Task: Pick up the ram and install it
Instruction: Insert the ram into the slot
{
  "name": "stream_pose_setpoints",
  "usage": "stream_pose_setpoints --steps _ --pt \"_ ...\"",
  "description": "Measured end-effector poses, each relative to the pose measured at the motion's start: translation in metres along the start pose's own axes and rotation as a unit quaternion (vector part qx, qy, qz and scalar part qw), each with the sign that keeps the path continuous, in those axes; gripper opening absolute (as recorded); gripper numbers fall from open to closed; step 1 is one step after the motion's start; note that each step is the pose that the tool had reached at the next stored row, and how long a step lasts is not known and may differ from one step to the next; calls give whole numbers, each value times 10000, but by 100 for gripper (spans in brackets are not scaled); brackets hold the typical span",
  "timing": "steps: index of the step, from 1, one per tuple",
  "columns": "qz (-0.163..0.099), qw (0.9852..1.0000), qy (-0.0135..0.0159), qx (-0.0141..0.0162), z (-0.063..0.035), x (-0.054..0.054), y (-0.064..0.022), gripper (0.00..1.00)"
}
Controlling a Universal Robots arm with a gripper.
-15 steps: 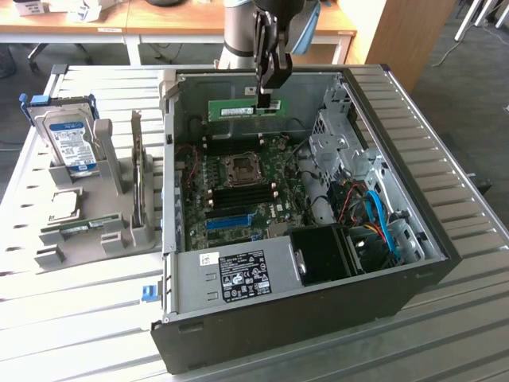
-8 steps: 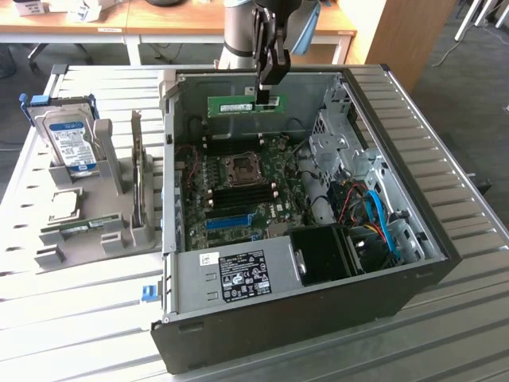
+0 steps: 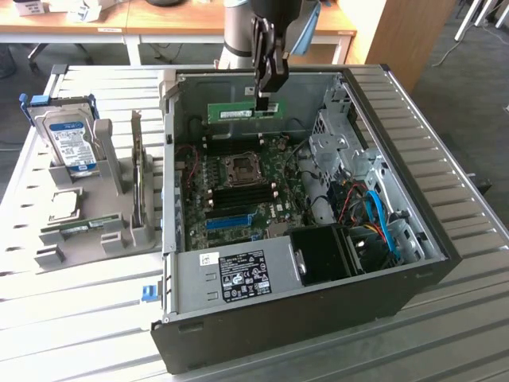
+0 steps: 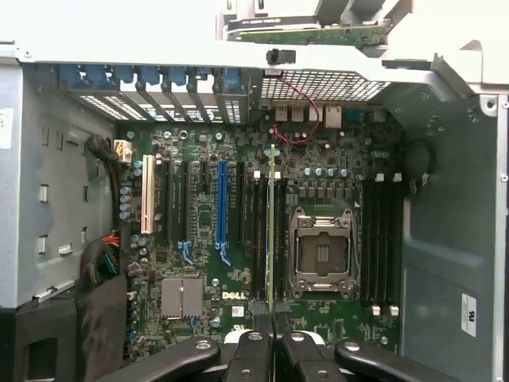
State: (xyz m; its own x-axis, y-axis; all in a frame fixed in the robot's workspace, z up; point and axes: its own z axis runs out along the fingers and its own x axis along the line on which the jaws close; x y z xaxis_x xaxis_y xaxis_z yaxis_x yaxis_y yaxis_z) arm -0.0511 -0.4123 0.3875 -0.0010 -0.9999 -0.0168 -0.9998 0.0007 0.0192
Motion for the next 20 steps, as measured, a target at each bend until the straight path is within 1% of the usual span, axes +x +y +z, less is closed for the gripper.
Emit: stream_pose_setpoints --steps 20 --pt "0 10000 0 0 364 6 -7 12"
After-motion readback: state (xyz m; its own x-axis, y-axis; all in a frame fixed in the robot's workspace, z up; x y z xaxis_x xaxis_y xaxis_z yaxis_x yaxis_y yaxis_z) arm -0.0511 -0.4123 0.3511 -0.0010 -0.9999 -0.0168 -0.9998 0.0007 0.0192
